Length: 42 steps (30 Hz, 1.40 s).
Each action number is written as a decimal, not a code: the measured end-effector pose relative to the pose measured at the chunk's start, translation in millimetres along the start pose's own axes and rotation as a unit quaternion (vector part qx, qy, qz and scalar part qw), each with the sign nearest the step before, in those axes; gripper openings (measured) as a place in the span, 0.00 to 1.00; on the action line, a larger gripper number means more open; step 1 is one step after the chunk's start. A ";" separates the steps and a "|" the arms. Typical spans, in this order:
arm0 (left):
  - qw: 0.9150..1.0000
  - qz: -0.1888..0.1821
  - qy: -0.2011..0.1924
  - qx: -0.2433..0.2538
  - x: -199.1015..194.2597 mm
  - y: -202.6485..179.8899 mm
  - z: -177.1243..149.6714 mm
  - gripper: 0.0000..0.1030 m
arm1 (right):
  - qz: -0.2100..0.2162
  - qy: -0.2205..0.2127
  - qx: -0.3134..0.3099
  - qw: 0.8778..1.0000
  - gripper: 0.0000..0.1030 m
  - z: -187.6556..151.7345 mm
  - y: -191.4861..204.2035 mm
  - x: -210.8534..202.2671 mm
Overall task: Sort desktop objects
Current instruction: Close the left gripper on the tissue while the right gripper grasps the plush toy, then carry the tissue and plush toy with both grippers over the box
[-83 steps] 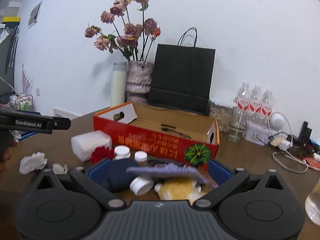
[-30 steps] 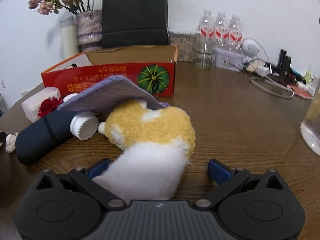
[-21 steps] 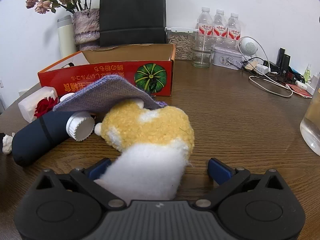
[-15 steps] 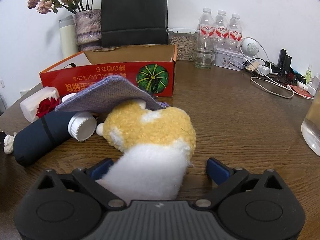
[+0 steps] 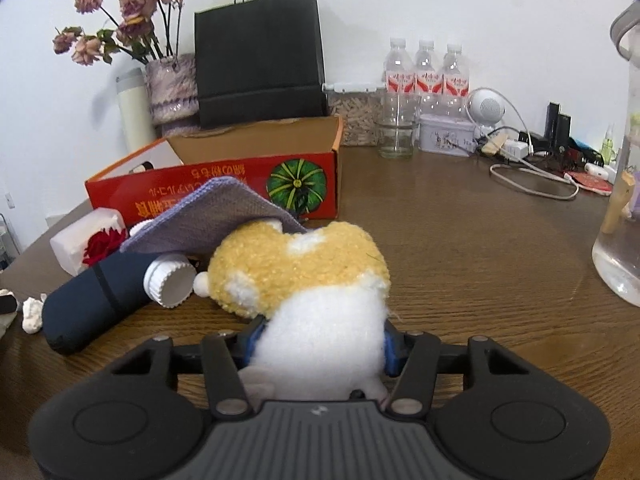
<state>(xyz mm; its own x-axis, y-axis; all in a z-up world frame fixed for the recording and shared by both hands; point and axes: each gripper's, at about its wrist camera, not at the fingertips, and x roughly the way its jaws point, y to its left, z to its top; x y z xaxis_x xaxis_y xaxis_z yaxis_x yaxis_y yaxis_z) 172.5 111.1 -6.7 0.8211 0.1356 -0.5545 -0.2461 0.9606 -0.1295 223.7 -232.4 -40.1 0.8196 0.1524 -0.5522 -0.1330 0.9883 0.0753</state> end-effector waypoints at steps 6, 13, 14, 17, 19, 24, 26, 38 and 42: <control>1.000 -0.007 -0.008 -0.001 -3.6 -2.5 1.0 0.18 | 0.003 -0.021 0.000 1.000 0.51 0.7 -2.4 -11.0; 0.999 -0.028 -0.030 0.001 -11.1 -12.9 15.3 0.16 | 0.015 -0.058 -0.010 0.998 0.51 14.8 -2.9 -30.0; 0.999 -0.032 -0.034 0.005 -11.7 -16.0 18.3 0.16 | 0.017 -0.066 -0.013 0.998 0.51 19.3 -2.9 -32.8; 0.998 -0.047 -0.050 0.016 -14.1 -27.4 29.7 0.16 | 0.019 -0.089 -0.025 0.996 0.51 33.8 -1.5 -38.9; 0.996 -0.055 -0.060 0.023 -15.2 -35.7 37.7 0.16 | 0.022 -0.100 -0.030 0.994 0.51 43.5 0.7 -40.3; 0.993 -0.071 -0.088 0.039 -15.3 -56.4 60.3 0.16 | 0.028 -0.124 -0.051 0.991 0.51 69.9 9.9 -35.7; 0.991 -0.077 -0.101 0.042 -14.1 -64.0 70.1 0.16 | 0.033 -0.131 -0.056 0.989 0.51 80.0 14.5 -31.4; 0.982 -0.111 -0.143 0.043 21.8 -106.0 126.0 0.16 | 0.060 -0.139 -0.054 0.987 0.51 145.9 43.4 36.1; 0.981 -0.120 -0.149 0.038 37.5 -118.7 140.7 0.16 | 0.074 -0.130 -0.042 0.988 0.51 159.6 49.3 63.7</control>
<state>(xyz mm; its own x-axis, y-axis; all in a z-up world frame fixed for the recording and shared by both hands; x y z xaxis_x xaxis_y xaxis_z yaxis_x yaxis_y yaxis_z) 305.0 36.4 103.6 0.9674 -0.0434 -0.2495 0.0035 0.9874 -0.1585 358.3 -172.1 60.9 0.9018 0.3031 -0.3081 -0.2982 0.9523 0.0643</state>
